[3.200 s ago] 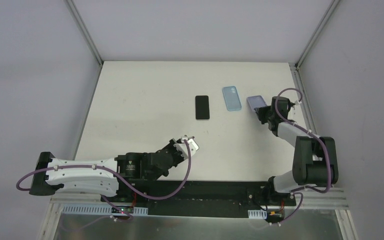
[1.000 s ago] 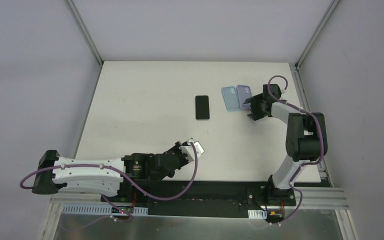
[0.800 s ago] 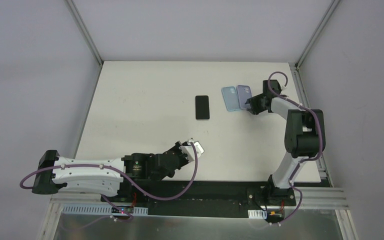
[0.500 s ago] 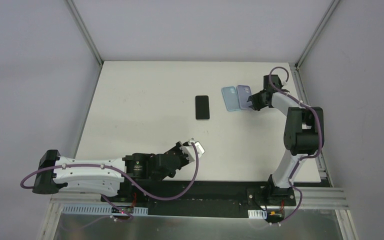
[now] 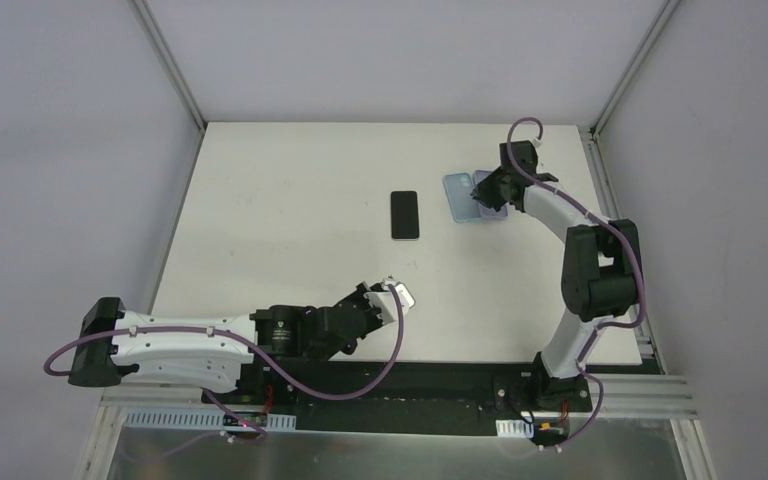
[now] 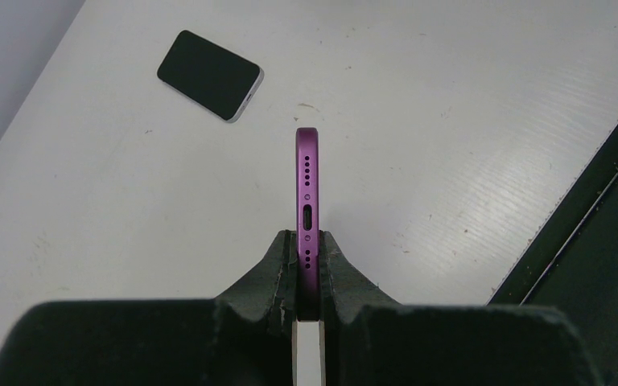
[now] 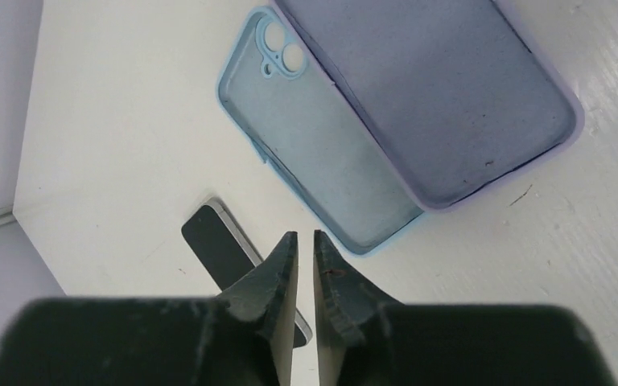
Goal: Take the phone out of the phone case
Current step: Place the phone case at the center of the board.
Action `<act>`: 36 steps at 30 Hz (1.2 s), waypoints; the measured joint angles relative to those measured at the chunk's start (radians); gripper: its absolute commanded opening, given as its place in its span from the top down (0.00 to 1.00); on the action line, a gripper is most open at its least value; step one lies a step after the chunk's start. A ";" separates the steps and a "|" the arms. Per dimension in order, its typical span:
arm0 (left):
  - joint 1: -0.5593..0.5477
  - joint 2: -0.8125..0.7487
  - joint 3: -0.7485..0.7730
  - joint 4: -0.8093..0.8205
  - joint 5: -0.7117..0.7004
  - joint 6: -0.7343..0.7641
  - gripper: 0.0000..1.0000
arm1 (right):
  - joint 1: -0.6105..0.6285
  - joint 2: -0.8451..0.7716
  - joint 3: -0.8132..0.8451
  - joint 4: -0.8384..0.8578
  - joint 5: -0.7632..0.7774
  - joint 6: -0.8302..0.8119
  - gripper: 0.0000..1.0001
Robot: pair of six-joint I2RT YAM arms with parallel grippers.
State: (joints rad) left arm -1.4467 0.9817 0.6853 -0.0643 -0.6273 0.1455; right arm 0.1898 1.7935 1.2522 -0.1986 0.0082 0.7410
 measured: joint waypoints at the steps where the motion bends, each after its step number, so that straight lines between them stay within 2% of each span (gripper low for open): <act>1: 0.000 0.000 0.000 0.000 0.000 0.000 1.00 | 0.005 0.003 0.003 0.003 -0.002 -0.008 0.92; 8: 0.000 0.000 0.000 0.000 0.000 0.000 1.00 | -0.011 0.057 0.008 -0.024 -0.004 -0.047 0.96; 26: 0.000 0.000 0.000 0.000 0.000 -0.001 1.00 | -0.069 0.149 0.119 -0.189 0.031 -0.092 0.97; 32: 0.000 -0.001 0.000 0.000 0.000 -0.001 1.00 | -0.066 0.100 0.052 -0.143 0.037 -0.088 0.97; 36: 0.000 -0.001 0.000 0.000 0.000 -0.001 1.00 | -0.006 0.034 0.028 -0.113 0.037 -0.092 0.98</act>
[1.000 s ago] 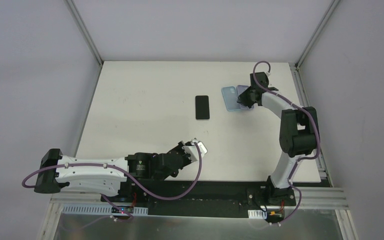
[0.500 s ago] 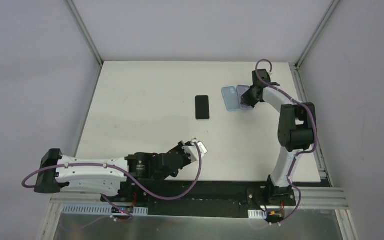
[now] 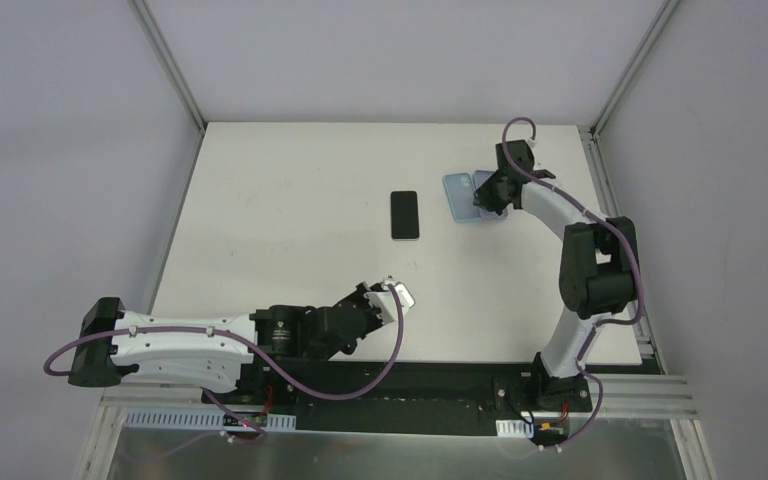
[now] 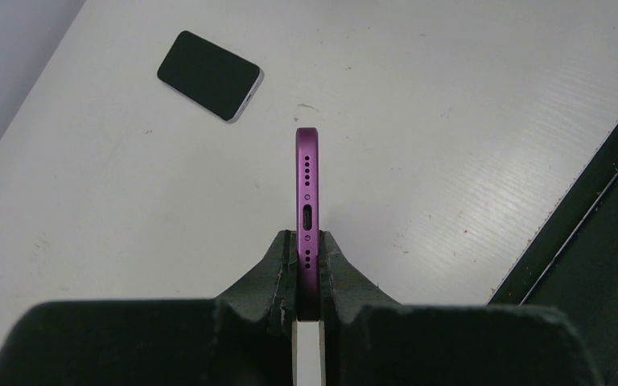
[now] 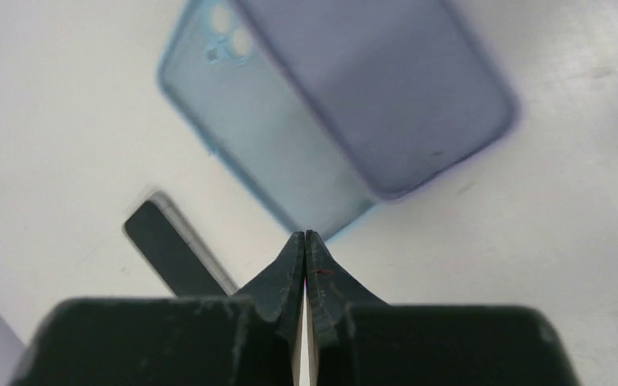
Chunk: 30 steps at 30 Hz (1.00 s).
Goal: Take the phone out of the phone case
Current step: Place the phone case at the center of the board.
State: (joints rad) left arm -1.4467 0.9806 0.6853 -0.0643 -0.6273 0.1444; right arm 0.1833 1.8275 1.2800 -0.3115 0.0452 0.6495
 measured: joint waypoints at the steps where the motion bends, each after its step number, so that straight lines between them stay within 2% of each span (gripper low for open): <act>1: 0.000 0.000 0.000 0.000 0.000 0.000 1.00 | 0.018 -0.005 0.007 0.007 -0.001 -0.001 0.99; 7: 0.000 0.000 0.000 0.000 0.020 -0.007 1.00 | 0.085 0.020 0.074 0.023 -0.007 -0.001 1.00; 16: 0.000 0.001 0.000 0.009 0.023 -0.007 1.00 | 0.029 0.191 0.180 -0.103 0.065 -0.044 1.00; 26: 0.000 0.033 0.000 0.029 0.030 -0.007 1.00 | 0.000 0.199 0.188 -0.135 0.089 -0.070 1.00; 28: 0.000 0.033 0.000 0.031 0.036 -0.007 1.00 | -0.002 0.197 0.184 -0.130 0.084 -0.070 0.95; 30: 0.000 0.033 0.000 0.031 0.042 -0.007 1.00 | -0.002 0.181 0.161 -0.111 0.077 -0.067 0.81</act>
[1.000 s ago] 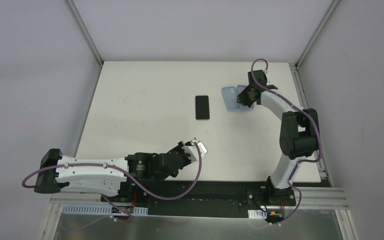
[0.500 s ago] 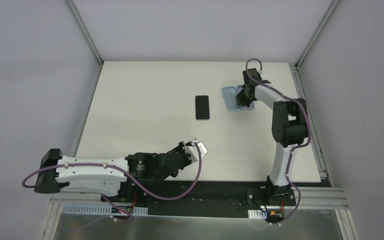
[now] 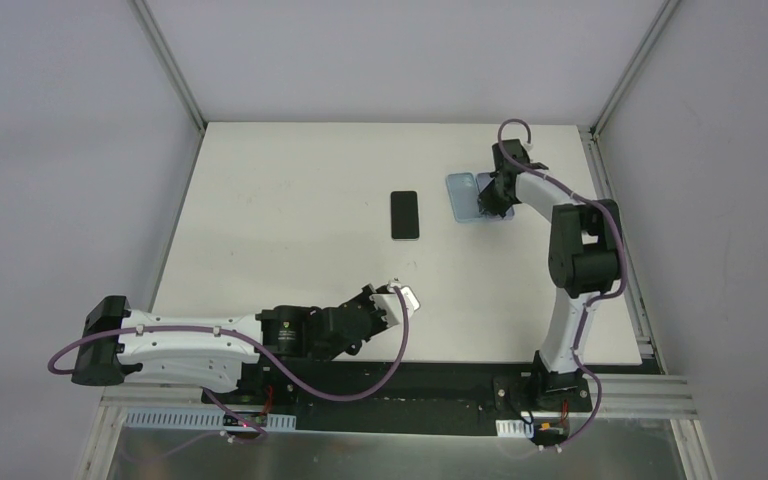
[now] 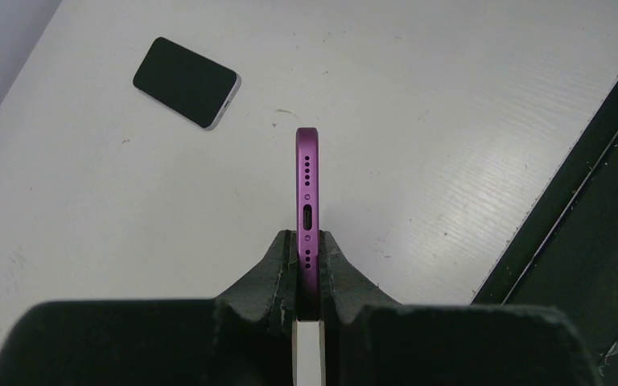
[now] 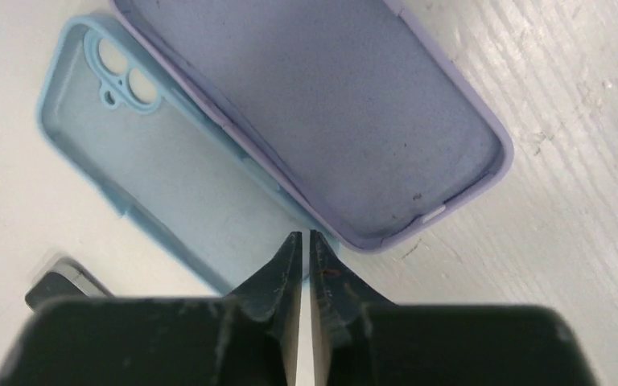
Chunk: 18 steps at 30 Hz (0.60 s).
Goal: Take the phone out of the phone case
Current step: Place the phone case at the center of the board.
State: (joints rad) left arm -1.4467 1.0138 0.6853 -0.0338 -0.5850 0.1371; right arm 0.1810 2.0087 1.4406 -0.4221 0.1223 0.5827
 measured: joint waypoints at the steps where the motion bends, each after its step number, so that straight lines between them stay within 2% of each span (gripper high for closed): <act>1: 0.000 0.000 0.000 0.000 0.001 0.000 1.00 | 0.000 -0.012 -0.013 0.006 -0.004 0.005 0.75; 7: 0.000 0.000 0.000 0.000 0.000 0.005 1.00 | 0.018 -0.183 -0.106 0.032 -0.044 0.057 0.48; 10: 0.000 -0.002 0.000 0.000 -0.002 0.021 1.00 | 0.046 -0.327 -0.156 0.067 -0.099 0.111 0.42; 15: 0.000 -0.029 0.000 0.006 -0.028 0.107 1.00 | 0.112 -0.636 -0.334 0.154 -0.252 0.253 0.36; 18: 0.000 -0.059 0.000 0.033 -0.042 0.220 1.00 | 0.145 -0.782 -0.455 0.178 -0.357 0.336 0.24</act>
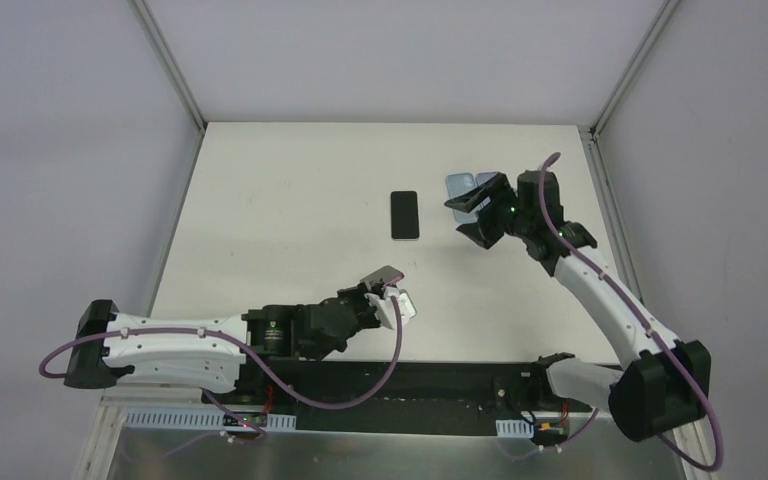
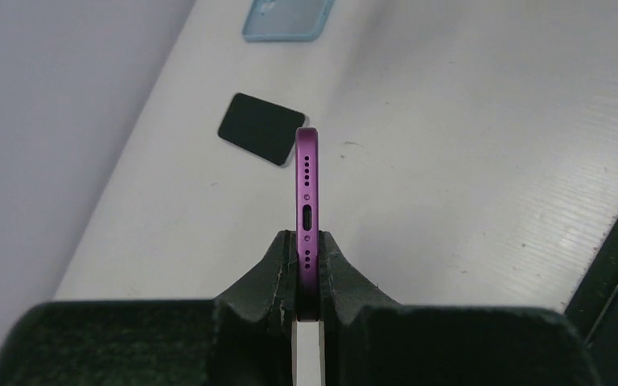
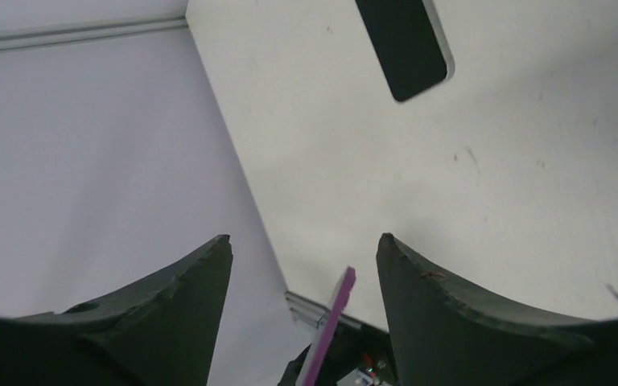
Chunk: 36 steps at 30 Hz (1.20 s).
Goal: Take the phone out of the phone case
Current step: Place the phone case at the center of the board.
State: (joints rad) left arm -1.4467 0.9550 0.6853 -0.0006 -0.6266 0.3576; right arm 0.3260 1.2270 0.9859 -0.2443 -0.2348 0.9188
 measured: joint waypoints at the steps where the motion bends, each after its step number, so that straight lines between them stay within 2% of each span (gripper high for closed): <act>1: 0.000 -0.013 -0.003 0.021 -0.004 0.052 1.00 | 0.006 -0.051 -0.047 0.000 -0.043 0.030 0.19; 3: 0.000 -0.045 -0.024 0.079 -0.005 0.164 1.00 | 0.017 -0.115 -0.099 -0.002 -0.093 0.072 0.09; 5: 0.000 -0.070 -0.061 0.150 -0.005 0.292 1.00 | 0.025 -0.189 -0.155 0.001 -0.155 0.121 0.05; 8: 0.000 -0.057 -0.102 0.241 -0.006 0.452 1.00 | 0.041 -0.267 -0.195 0.002 -0.235 0.183 0.05; 13: 0.000 0.051 -0.137 0.394 -0.012 0.657 1.00 | 0.120 -0.303 -0.190 0.007 -0.294 0.226 0.05; 17: -0.004 0.108 -0.160 0.522 -0.025 0.747 1.00 | 0.190 -0.269 -0.165 0.003 -0.320 0.233 0.07; 21: -0.008 0.119 -0.165 0.611 -0.031 0.793 1.00 | 0.205 -0.219 -0.166 0.024 -0.343 0.241 0.11; 29: -0.014 0.140 -0.165 0.684 -0.032 0.841 1.00 | 0.230 -0.157 -0.165 0.092 -0.378 0.268 0.36; 36: -0.026 0.160 -0.165 0.723 -0.031 0.867 1.00 | 0.264 -0.074 -0.154 0.188 -0.416 0.313 0.53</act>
State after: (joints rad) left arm -1.4723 1.1149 0.5201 0.7227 -0.6571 1.2251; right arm 0.5903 1.1526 0.8322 -0.0563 -0.6506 1.2316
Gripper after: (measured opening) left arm 0.075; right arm 0.538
